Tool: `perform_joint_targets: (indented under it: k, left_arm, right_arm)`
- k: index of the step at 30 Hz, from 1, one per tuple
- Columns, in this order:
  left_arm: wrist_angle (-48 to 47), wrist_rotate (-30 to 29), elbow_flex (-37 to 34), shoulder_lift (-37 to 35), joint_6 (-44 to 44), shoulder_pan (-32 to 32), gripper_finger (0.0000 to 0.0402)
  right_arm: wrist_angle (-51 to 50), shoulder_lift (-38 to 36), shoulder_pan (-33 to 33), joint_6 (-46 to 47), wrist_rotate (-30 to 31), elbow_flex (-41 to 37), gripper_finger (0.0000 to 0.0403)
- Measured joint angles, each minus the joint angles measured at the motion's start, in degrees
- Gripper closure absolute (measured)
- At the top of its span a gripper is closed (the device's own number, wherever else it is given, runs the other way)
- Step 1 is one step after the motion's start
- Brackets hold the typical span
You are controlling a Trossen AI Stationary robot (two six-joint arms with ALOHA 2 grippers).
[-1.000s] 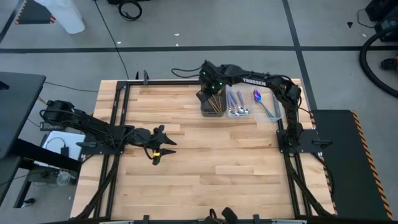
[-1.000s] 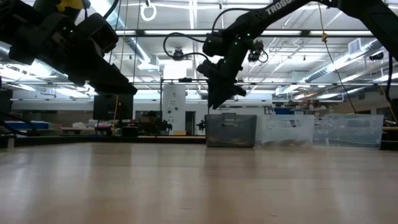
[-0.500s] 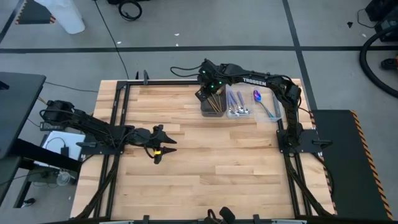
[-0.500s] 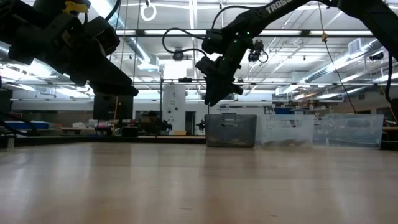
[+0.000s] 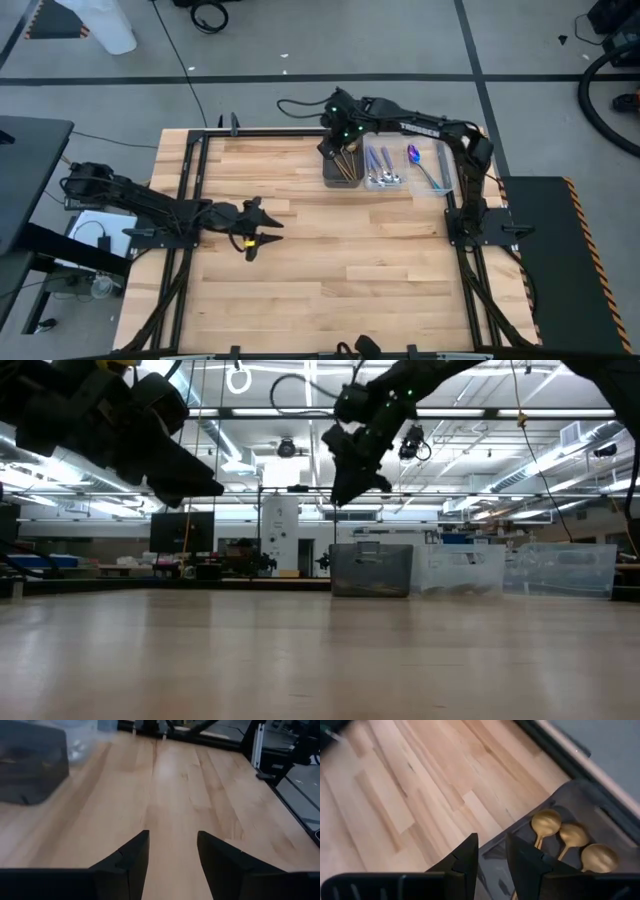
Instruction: Sort silverware by color (type)
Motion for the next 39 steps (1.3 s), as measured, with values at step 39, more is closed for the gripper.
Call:
perform_joint_targets:
  k: [39]
  left_arm:
    - [-31.56,-2.77,-0.99,-46.54,8.11,6.03,0.0246]
  right_arm:
    - [47.35,-47.88,14.26,5.42,2.58,-53.88,0.0337]
